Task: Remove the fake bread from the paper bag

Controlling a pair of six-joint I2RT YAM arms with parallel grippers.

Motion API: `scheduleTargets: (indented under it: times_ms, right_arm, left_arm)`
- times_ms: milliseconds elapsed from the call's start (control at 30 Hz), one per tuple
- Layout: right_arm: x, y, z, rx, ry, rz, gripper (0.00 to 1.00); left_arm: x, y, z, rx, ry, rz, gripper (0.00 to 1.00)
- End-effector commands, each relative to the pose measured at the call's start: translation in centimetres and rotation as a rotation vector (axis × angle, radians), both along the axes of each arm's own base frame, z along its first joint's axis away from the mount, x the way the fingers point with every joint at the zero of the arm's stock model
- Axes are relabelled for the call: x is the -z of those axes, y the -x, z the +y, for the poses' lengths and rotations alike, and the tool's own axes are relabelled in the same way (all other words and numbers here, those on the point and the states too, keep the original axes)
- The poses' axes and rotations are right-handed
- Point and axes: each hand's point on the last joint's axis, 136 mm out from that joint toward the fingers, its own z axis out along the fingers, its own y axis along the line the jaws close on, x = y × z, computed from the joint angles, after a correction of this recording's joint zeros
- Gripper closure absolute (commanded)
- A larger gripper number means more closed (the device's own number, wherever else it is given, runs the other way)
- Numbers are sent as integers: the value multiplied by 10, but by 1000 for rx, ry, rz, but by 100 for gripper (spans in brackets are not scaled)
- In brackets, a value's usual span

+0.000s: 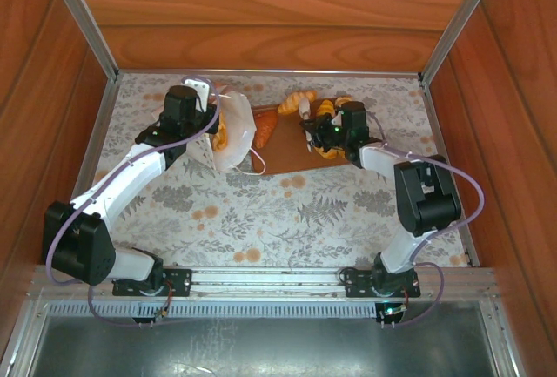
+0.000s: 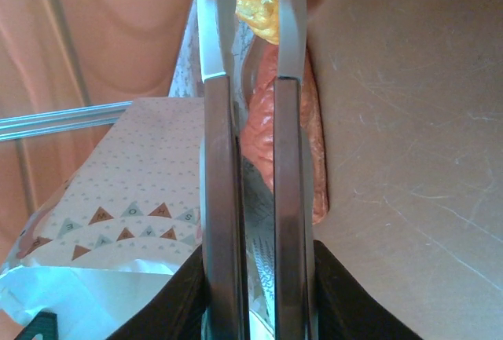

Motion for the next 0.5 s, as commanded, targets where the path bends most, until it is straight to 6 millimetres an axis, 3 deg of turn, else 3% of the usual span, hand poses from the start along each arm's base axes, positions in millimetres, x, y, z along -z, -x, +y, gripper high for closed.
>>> scheduleTargets:
  times_ms: [0, 233, 467]
  right_arm:
    - [-6, -7, 4, -38, -21, -27, 77]
    - [10, -2, -1, -32, -9, 26, 71]
    - [6, 7, -2, -50, 5, 37, 58]
  left_arm:
    - [-6, 2, -3, 14, 19, -13, 100]
    - [-5, 2, -4, 17, 21, -12, 100]
    - [-6, 2, -3, 16, 22, -12, 100]
